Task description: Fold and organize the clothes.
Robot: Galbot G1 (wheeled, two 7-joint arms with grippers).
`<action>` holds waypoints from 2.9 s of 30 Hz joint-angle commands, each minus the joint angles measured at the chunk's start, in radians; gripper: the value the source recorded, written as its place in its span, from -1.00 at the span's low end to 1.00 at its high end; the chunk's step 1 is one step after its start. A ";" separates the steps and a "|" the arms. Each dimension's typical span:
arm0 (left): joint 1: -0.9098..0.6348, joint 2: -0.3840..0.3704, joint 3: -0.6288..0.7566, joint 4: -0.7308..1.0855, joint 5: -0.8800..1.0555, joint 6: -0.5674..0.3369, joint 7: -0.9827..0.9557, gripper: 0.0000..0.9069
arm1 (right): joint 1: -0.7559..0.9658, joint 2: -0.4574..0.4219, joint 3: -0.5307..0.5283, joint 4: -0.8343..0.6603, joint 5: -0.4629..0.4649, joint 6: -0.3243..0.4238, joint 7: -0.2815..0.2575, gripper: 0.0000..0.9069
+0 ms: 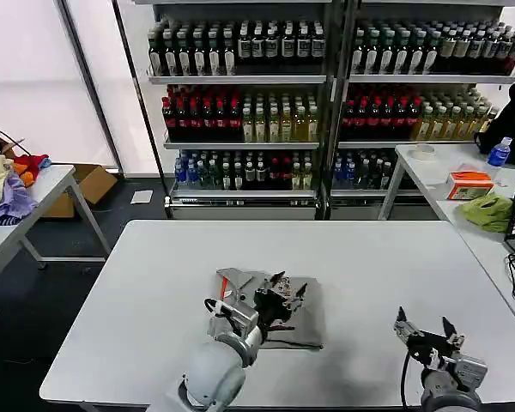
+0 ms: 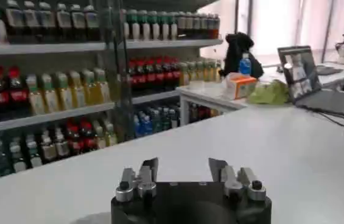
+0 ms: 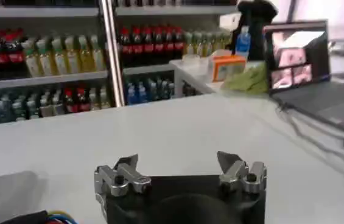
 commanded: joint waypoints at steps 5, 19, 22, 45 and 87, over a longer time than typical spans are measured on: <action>0.116 0.210 -0.258 -0.020 0.218 -0.050 0.093 1.00 | 0.294 0.005 -0.282 -0.169 0.292 -0.018 0.063 1.00; 0.219 0.155 -0.422 -0.033 0.183 -0.069 0.029 1.00 | 0.376 0.067 -0.420 -0.361 0.305 -0.019 0.155 0.51; 0.228 0.140 -0.428 -0.032 0.183 -0.071 0.026 1.00 | 0.363 0.076 -0.431 -0.376 0.295 -0.019 0.157 0.49; 0.259 0.112 -0.428 -0.051 0.166 -0.071 0.015 1.00 | 0.335 -0.122 -0.354 -0.274 0.237 -0.021 0.107 -1.00; 0.322 0.039 -0.417 -0.079 0.182 -0.063 0.010 1.00 | 0.430 -0.395 -0.655 -0.278 -0.004 -0.021 -0.284 1.00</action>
